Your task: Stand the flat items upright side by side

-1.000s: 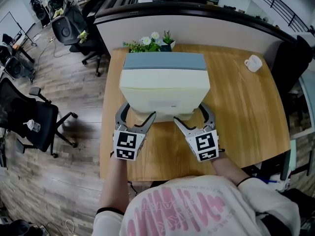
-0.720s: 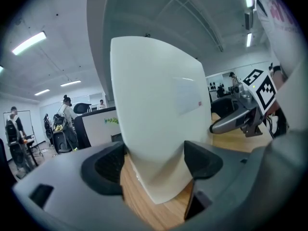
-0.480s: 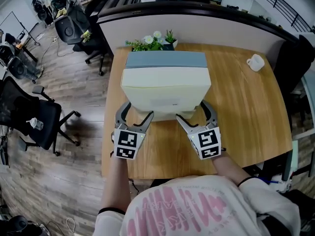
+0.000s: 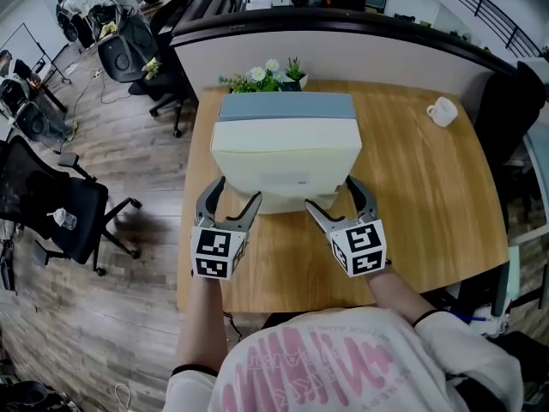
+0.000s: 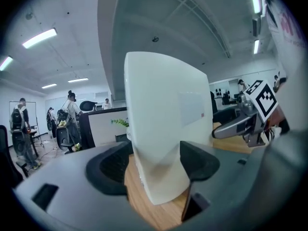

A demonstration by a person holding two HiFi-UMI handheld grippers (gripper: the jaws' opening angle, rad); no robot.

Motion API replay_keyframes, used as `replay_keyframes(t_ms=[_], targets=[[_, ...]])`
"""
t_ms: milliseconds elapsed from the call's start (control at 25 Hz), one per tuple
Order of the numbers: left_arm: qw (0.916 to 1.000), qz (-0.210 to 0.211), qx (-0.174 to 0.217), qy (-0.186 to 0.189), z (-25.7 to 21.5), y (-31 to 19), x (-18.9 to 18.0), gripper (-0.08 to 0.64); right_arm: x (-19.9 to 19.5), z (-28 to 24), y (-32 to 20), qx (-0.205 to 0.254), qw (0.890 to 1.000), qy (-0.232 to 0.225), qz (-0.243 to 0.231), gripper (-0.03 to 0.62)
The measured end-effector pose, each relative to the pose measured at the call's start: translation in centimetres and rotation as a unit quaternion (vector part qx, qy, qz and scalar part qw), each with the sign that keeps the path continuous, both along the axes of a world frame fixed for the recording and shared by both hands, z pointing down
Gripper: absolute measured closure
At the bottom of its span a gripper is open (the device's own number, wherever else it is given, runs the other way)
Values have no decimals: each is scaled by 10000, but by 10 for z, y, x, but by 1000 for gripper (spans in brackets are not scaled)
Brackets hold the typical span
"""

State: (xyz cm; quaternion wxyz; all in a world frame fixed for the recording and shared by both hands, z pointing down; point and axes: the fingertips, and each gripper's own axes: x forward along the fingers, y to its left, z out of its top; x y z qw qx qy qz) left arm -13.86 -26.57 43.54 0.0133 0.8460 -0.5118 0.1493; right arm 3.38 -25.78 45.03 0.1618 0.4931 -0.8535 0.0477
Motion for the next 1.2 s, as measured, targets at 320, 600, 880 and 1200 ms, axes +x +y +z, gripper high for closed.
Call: replay_keyframes(t_ms=[320,600,880,1200], targets=[[9966,-191,-32,806,-19,7,-11,245,11,-26,-1,-35,9985,-518,198,164],[9877,-661,25,1418,-33,26,-30,327,21,-43,5,-23,9968,-695,405,175],[9716,-638,-717,2165,-6,73,-21,342,34,-11,38,-1117,9764,-1643,850,201],[9675,-514,-1074,2232,-3,137,12,449,11,25,91,-2055,9445,-2366,988,414]])
